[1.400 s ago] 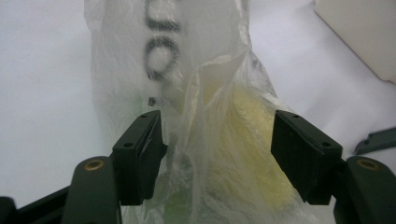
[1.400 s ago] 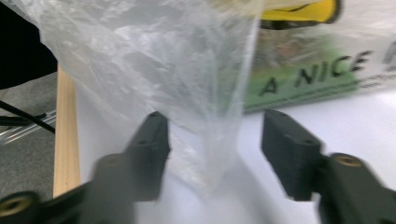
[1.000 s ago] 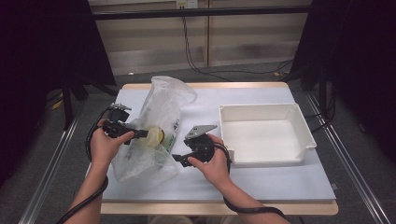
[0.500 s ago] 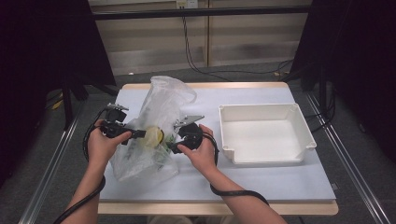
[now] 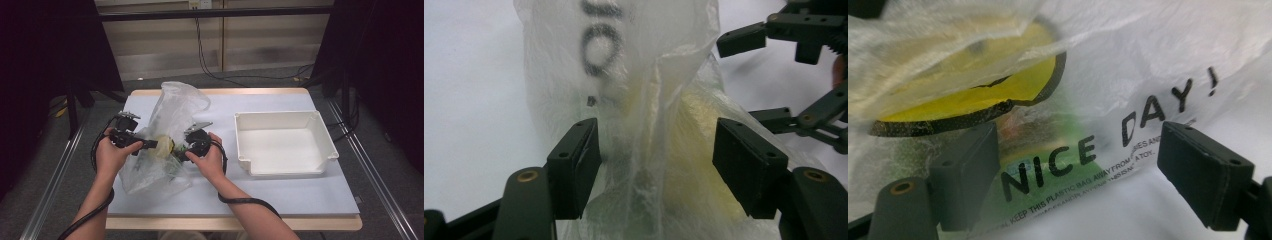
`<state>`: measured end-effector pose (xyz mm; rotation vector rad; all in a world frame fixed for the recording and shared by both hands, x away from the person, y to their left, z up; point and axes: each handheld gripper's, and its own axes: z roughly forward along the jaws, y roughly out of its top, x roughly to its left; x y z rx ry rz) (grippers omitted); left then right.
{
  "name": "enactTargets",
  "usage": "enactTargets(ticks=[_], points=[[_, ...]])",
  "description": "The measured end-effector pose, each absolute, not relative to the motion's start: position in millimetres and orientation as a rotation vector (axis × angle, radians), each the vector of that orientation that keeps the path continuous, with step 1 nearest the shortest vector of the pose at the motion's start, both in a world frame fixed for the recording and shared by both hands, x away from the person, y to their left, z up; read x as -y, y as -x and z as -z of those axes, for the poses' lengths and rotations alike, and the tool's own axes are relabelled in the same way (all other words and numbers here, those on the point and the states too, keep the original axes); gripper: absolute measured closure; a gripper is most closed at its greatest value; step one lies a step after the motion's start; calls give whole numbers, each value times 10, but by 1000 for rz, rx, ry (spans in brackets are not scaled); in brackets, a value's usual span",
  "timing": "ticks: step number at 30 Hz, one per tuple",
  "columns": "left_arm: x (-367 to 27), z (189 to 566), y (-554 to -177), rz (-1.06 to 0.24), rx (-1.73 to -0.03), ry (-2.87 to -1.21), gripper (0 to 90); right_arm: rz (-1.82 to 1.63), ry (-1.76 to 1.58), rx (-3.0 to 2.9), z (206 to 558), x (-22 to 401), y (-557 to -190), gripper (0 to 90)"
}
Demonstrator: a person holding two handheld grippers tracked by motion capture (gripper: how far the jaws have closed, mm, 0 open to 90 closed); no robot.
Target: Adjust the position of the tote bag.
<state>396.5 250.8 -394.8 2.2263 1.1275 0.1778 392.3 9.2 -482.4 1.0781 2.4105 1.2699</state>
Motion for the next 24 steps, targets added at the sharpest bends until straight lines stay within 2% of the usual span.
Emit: enactTargets(ticks=[4, 8, 11, 13, 15, 17, 21, 24], points=[[-2513, 3954, -3967, -177, -1128, -2233, 357, -1278, -1075, -2428, 4877, -129, -3955, 235], [-2523, 3960, -3962, -168, -1131, -2235, 358, -1321, -1001, -2474, 4872, -167, -3962, 464], [-2517, 3962, -3954, -183, -1134, -2233, 361, -1330, -992, -2482, 4878, -174, -3953, 528], [-2509, 3962, -3954, -180, -1131, -2235, 361, -1346, -1002, -2474, 4884, -146, -3957, 643], [-2483, 3967, -3951, -174, -1131, -2226, 363, -1365, -1035, -2484, 4882, -105, -3966, 711], [-2463, 3970, -3952, -181, -1122, -2233, 375, -1365, -1044, -2488, 4853, -63, -3952, 845], [-2411, 3969, -3954, -182, -1123, -2224, 428, -1354, -1019, -2502, 4799, 0, -3858, 900], [-2382, 3963, -3958, -186, -1117, -2219, 480, -1380, -1014, -2509, 4780, 71, -3739, 900]])
